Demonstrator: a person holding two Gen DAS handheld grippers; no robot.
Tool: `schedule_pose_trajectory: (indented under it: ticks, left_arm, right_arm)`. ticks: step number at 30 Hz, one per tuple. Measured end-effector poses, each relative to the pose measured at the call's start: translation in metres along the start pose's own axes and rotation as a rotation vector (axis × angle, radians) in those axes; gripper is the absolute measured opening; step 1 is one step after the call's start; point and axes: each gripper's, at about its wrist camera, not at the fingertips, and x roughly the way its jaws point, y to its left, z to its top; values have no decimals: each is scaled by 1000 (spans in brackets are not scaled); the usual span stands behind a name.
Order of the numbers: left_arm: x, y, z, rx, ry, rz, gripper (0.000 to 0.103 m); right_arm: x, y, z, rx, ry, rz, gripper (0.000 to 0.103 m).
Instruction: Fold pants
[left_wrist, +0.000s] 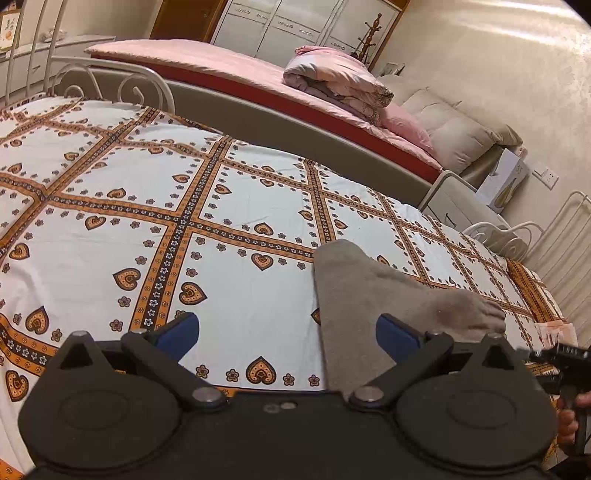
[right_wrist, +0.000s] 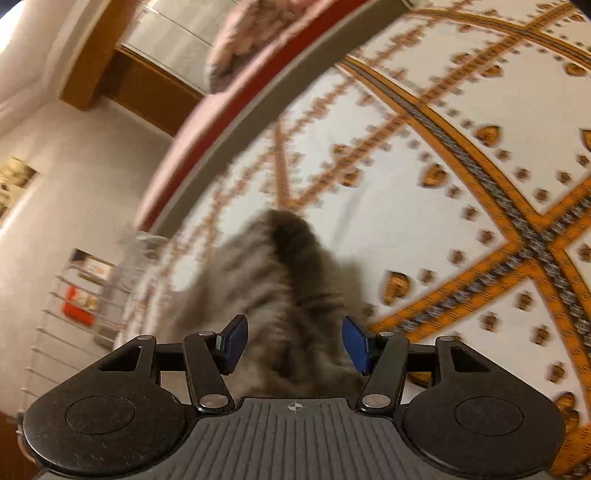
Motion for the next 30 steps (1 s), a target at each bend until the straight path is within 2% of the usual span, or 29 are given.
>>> schedule_pose_trajectory:
  ticks: [3, 9, 11, 12, 13, 16, 20, 23, 25, 26, 29, 30]
  left_arm:
    - [3, -4, 0, -5, 2, -12, 96]
    - [9, -15, -6, 20, 26, -17, 96]
    - [9, -16, -9, 24, 30, -21, 96]
    - [9, -17, -10, 26, 32, -21, 96]
    - [9, -17, -10, 27, 35, -21, 96]
    - [10, -16, -11, 28, 40, -18, 96]
    - [12, -17, -11, 25, 45, -18, 96]
    - [14, -20, -12, 27, 53, -25, 96]
    - [16, -24, -15, 47, 61, -21, 96]
    - [18, -26, -17, 60, 67, -12, 96]
    - [23, -33, -21, 90, 88, -4, 96]
    - [23, -36, -23, 104, 91, -3, 96]
  right_arm:
    - [10, -6, 0, 37, 63, 55, 57]
    - [16, 7, 0, -33, 58, -44, 58]
    - [16, 8, 0, -38, 59, -62, 65]
    - [15, 9, -1, -48, 51, -92, 74]
    - [12, 9, -1, -50, 30, -110, 74]
    - [9, 5, 1, -47, 28, -103, 75]
    - [20, -7, 1, 57, 113, -37, 75]
    - [17, 0, 0, 64, 68, 41, 75]
    - [12, 7, 2, 37, 25, 131, 75]
    - [15, 10, 2, 25, 35, 133, 75]
    - [41, 10, -3, 0, 142, 42, 74]
    - [45, 13, -6, -14, 142, 39, 73]
